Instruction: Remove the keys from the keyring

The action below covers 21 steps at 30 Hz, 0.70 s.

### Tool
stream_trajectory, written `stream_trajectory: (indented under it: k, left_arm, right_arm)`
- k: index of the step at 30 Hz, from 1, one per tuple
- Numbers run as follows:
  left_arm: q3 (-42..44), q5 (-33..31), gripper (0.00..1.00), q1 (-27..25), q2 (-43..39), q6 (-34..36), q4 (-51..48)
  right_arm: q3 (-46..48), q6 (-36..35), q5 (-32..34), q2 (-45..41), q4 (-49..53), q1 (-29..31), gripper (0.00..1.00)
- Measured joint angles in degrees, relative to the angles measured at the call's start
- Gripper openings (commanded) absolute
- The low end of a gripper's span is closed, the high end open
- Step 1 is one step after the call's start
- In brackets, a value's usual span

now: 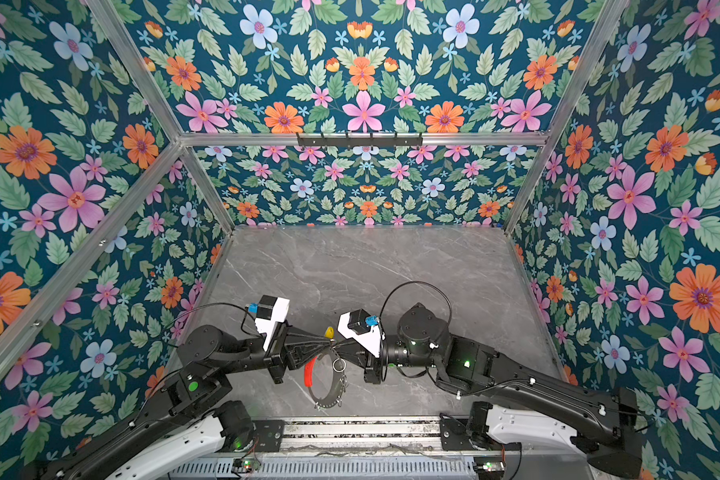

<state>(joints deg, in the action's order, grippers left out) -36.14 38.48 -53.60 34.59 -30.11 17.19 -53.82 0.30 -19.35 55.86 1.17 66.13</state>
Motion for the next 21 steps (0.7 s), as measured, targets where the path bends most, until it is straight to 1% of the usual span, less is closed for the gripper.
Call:
stream_trajectory:
  k: [5,12,15,21]
  left_arm:
    - [1.2,-1.1,0.0,0.0,-0.8,-0.6,2.4]
    - [0.4,-1.3,0.0,-0.1,-1.2,0.1,1.4]
    - [1.3,-1.3,0.0,-0.1,-1.1,0.1,1.7]
    - [4.7,-1.4,0.0,-0.1,-1.5,-1.0,7.7]
  right_arm:
    - [0.1,0.2,0.0,-1.0,-0.3,0.0,0.0]
    - [-3.2,-1.4,0.2,-1.3,6.4,0.2,0.0]
    - [-3.5,-2.0,0.5,-1.4,8.5,0.2,0.0]
    - [-4.8,-3.1,1.2,-2.2,12.7,0.2,0.0]
